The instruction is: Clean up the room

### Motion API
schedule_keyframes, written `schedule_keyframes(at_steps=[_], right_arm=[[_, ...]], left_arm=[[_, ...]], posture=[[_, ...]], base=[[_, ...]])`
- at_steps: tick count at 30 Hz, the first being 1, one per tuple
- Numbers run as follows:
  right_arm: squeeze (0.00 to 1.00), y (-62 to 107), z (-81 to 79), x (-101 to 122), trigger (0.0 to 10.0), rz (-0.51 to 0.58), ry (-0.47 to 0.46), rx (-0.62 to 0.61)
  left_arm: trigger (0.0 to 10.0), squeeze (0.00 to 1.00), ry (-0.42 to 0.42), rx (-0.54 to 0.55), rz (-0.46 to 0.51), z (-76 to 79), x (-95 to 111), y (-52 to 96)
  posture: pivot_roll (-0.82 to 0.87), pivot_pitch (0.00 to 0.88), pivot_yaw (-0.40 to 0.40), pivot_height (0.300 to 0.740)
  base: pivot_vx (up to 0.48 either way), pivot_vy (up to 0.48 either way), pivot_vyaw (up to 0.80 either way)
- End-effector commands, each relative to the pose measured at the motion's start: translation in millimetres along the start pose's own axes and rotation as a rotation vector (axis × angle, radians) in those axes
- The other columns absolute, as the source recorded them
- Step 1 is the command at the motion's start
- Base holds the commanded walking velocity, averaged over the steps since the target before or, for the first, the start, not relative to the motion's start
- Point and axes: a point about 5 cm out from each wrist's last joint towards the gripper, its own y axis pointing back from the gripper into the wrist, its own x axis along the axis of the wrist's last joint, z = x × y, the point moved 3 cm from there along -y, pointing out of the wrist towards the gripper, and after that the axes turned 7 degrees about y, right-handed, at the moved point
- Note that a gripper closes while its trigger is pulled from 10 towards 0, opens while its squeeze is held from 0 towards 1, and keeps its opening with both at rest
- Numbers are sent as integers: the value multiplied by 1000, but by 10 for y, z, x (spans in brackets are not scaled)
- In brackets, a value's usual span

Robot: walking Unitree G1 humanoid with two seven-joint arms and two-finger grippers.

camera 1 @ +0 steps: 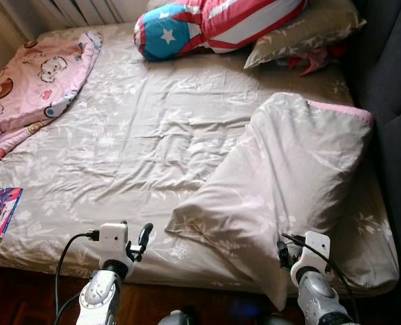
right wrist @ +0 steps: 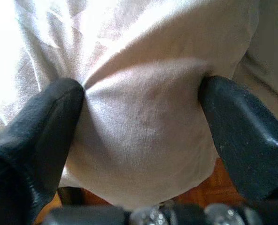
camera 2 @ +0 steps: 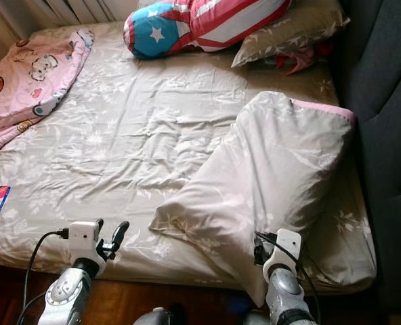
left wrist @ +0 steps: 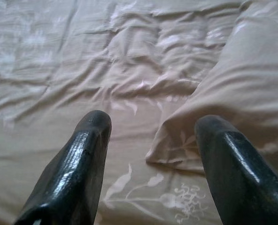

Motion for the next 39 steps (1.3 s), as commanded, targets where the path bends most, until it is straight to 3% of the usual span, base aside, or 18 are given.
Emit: schedule_keyframes(at_steps=[1,6,7,20,33,39], right_arm=[[0,72,-81,-287,10000,-97,-30,21],[0,90,-102,-342,10000,-112,-64,29],[0,103,-126,-375,0,-119,-69,39],[0,187,-197,-585,0,-169,-77,75],[0,184,-205,-583,0,-175,-36,84],[0,162,-169,-543,0,-174,-19,74]], left_arm=[[10000,0,-18,3,-17,-65,0,80],[10000,0,-37,-19,-1,-59,102,133],[10000,0,-49,-25,-1,-72,141,150],[10000,0,-61,-41,-23,-37,225,160],[10000,0,-52,-19,-26,-48,235,116],[10000,0,-36,-4,-15,-17,250,25]], posture=[[202,315,198,740],[215,327,211,740],[224,340,224,740],[209,338,224,740],[186,318,198,740],[167,290,174,740]], base=[[0,0,0],[0,0,0],[0,0,0],[0,0,0],[0,0,0],[0,0,0]])
